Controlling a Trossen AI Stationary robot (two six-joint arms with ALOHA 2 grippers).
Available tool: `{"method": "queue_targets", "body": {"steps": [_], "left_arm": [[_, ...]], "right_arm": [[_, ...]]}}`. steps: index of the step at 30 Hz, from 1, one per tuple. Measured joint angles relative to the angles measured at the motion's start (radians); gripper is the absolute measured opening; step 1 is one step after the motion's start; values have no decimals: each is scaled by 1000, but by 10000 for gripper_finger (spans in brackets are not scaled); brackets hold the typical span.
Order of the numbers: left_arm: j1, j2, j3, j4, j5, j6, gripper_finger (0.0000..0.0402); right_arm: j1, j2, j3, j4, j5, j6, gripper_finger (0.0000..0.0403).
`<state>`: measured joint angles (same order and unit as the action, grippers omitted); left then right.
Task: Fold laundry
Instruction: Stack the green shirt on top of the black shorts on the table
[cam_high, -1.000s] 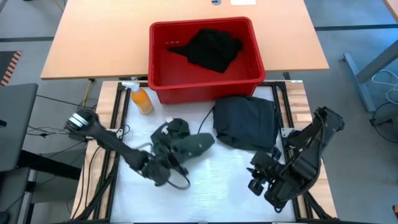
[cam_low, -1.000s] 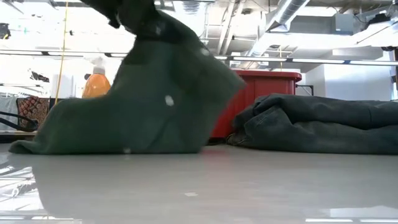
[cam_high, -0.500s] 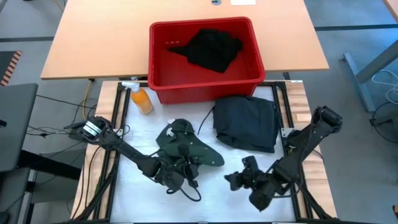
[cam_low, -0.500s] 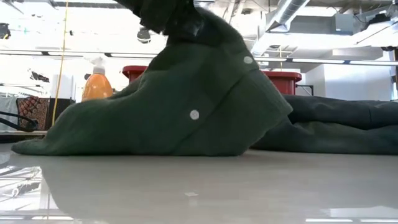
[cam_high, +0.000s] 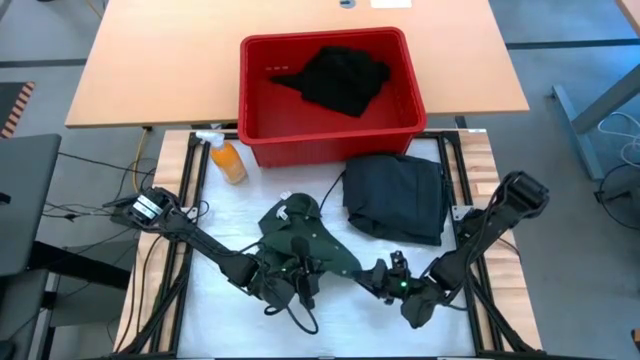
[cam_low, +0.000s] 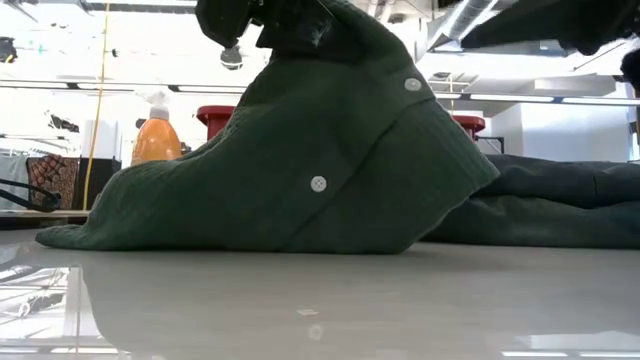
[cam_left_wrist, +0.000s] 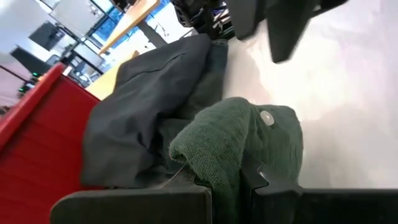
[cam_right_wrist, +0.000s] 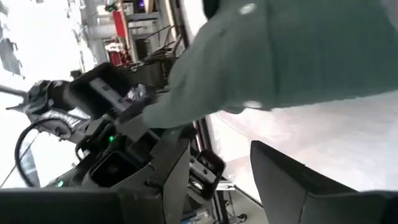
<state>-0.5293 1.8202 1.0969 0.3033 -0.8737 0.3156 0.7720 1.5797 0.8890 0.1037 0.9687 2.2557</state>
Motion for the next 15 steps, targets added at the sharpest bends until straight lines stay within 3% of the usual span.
{"method": "queue_targets", "body": {"steps": [3, 5, 9, 13, 15], "left_arm": [[3, 0, 0, 1, -3, 14, 0], [5, 0, 0, 1, -6, 14, 0], [5, 0, 0, 2, -73, 43, 0], [5, 0, 0, 3, -76, 44, 0], [5, 0, 0, 3, -73, 39, 0]], "right_arm": [[-3, 14, 0, -19, 0, 23, 198], [-13, 12, 0, -64, 10, -116, 198], [-15, -36, 5, -57, 12, -716, 197], [-12, -64, 40, -63, -82, -1374, 195], [-12, -62, 49, -88, -93, -1578, 195]]}}
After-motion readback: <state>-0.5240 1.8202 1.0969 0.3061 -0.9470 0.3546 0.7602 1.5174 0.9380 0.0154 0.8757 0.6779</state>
